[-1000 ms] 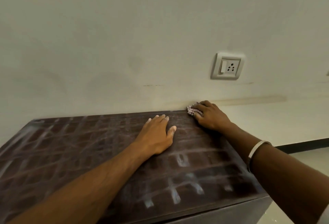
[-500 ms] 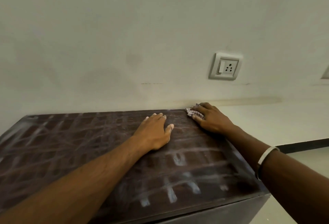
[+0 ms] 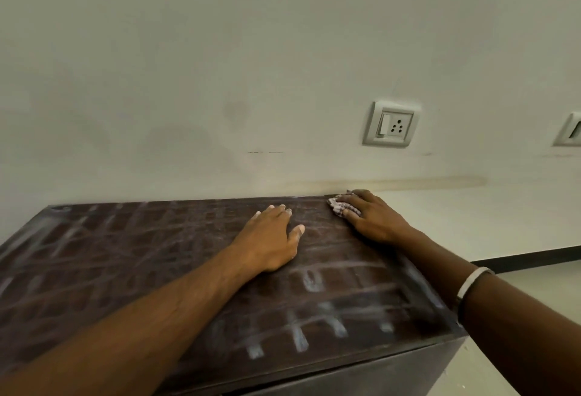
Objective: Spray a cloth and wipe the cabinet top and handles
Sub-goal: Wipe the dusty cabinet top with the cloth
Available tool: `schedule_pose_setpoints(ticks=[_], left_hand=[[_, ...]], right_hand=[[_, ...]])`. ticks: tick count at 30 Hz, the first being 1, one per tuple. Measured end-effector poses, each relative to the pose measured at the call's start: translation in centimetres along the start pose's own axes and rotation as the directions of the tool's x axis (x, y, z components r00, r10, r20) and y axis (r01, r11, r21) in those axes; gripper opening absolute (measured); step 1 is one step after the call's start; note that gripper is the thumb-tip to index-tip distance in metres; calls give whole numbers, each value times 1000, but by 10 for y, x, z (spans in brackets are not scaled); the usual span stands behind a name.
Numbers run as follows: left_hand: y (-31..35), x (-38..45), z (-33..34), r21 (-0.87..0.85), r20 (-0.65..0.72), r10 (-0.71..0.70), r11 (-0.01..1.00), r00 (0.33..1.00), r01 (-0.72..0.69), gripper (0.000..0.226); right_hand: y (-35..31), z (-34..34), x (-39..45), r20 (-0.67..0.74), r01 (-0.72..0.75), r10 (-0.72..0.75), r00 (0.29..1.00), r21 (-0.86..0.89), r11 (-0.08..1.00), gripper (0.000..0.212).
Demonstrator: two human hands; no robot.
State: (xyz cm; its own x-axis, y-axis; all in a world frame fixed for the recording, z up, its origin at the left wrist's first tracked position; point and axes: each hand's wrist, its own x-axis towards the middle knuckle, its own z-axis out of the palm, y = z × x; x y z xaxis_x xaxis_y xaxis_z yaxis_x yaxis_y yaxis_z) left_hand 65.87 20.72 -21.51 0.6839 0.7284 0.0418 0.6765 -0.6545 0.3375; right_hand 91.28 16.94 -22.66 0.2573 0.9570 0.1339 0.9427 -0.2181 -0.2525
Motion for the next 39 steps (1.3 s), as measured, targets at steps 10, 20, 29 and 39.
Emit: schedule_pose_setpoints(ticks=[10, 20, 29, 39], left_hand=[[10, -7, 4, 9, 24, 9, 1000, 1000, -9, 63], [17, -7, 8, 35, 28, -25, 999, 999, 24, 62], [20, -15, 9, 29, 26, -31, 999, 999, 30, 62], [21, -17, 8, 20, -6, -20, 1000, 1000, 20, 62]], right_hand=[[-17, 1, -16, -22, 5, -6, 1000, -35, 999, 48], [-17, 0, -22, -33, -63, 62, 998, -29, 998, 45], [-7, -4, -48, -33, 15, -15, 999, 4, 1000, 42], [-12, -6, -57, -30, 39, -39, 999, -1, 999, 44]])
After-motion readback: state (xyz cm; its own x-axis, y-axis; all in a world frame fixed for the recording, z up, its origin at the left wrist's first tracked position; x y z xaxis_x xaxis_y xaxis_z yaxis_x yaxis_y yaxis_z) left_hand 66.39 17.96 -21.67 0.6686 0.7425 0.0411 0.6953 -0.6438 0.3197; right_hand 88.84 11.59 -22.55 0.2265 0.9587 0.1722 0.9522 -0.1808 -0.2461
